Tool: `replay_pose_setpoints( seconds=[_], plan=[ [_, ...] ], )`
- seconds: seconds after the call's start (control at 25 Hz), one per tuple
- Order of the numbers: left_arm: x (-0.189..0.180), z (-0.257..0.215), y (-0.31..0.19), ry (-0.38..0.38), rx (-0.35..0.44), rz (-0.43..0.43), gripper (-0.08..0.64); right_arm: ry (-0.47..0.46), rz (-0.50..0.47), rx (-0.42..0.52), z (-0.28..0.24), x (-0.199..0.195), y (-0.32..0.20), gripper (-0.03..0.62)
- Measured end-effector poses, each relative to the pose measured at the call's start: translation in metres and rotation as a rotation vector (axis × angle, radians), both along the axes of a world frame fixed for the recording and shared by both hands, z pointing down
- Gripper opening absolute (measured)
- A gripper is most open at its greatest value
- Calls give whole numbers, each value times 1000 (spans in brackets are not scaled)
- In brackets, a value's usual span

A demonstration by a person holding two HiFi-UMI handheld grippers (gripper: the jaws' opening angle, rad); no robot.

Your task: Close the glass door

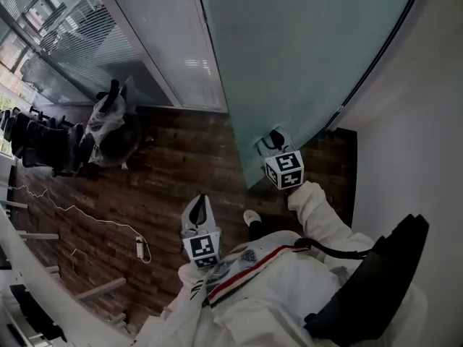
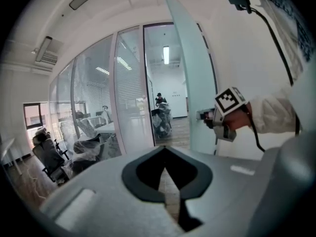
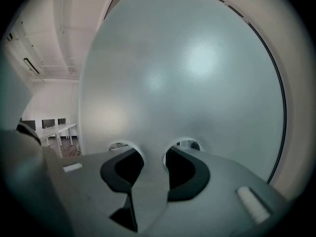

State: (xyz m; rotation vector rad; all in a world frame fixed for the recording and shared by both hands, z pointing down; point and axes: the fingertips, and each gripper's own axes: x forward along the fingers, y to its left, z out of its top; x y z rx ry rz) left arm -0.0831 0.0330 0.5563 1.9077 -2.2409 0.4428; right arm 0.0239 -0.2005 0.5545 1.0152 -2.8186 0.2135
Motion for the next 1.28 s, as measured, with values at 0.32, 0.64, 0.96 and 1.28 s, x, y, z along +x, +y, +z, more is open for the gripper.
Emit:
replay_pose_setpoints(
  seconds=[0.32,0.64,0.96,1.28],
  plan=[
    [-16,-2,-30,-8,-8,-32,2,9,-22,11,1,-30,-21,129],
    [-30,-15,-53,-25,-12,-70,2,-1,-23,36,3,-52,-41,124],
    [-66,-11,-69,-64,26,-90,2,2,-13,43,1,-76,-61,123],
    [-92,4,-103,-18,19,-3,2,-20,54,69,0,-92,-82,123]
  ],
)
